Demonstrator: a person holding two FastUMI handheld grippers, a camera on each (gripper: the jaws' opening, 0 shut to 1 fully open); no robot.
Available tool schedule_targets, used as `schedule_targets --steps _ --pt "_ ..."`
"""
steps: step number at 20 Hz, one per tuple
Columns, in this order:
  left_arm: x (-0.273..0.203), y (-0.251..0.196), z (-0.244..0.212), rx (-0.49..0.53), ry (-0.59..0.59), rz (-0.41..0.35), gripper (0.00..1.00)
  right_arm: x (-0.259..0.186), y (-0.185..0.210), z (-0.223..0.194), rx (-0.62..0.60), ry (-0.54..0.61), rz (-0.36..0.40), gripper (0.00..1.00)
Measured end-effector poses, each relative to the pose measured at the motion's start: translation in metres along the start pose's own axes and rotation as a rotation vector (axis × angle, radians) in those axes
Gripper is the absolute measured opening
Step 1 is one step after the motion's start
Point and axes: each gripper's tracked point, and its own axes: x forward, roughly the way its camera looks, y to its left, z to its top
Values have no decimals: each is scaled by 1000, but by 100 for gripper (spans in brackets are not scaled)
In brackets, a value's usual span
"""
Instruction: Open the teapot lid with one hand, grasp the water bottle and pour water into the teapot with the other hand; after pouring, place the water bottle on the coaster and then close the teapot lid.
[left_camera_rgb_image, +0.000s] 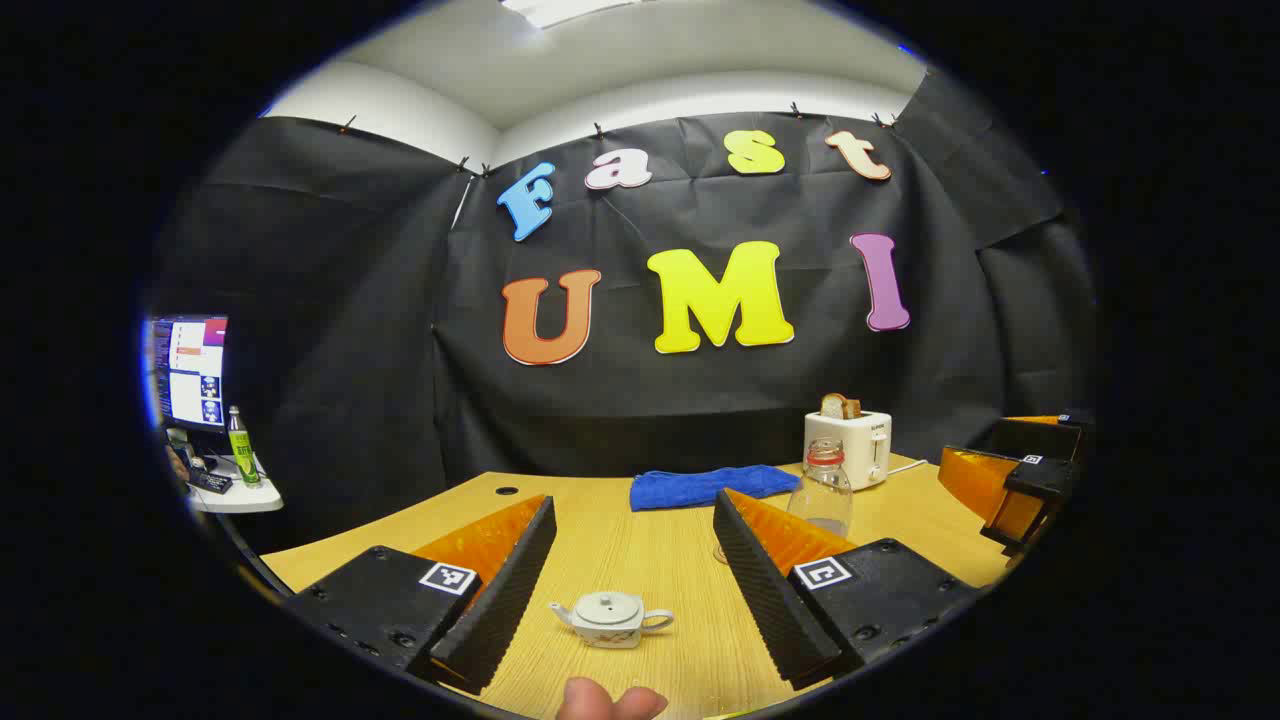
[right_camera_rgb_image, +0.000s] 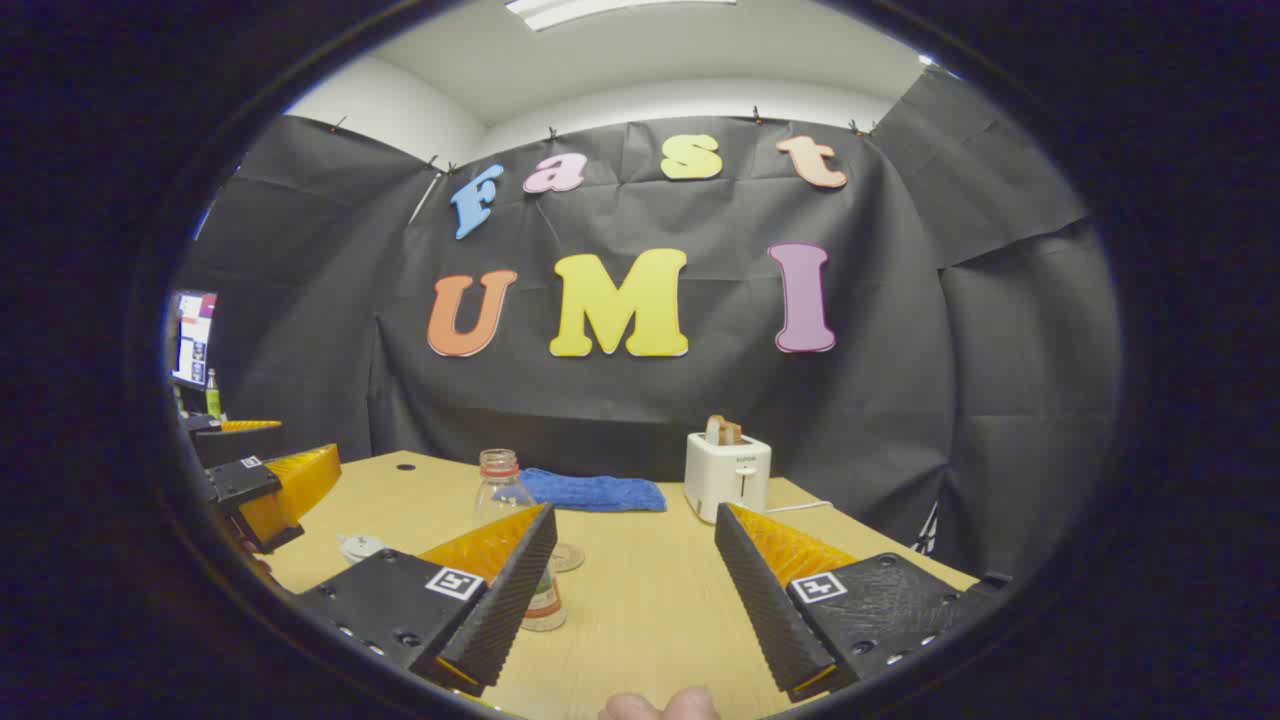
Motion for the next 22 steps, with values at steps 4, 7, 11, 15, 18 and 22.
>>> schedule_targets --steps 4,7,11,15,18,22 --pt "-2 5 2 -4 -8 11 99 3 5 -6 11 14 24 98" --pt "-1 6 1 0 1 12 99 3 6 -3 7 8 31 99" --pt "-1 1 0 9 7 -2 99 5 6 -3 -3 5 28 95" --pt "-1 2 -2 18 10 0 99 7 8 -6 7 9 26 95" --pt "-2 4 -1 14 10 6 99 7 15 -8 11 10 46 95" --pt "-5 5 -4 20 12 9 99 6 21 -10 5 8 73 95"
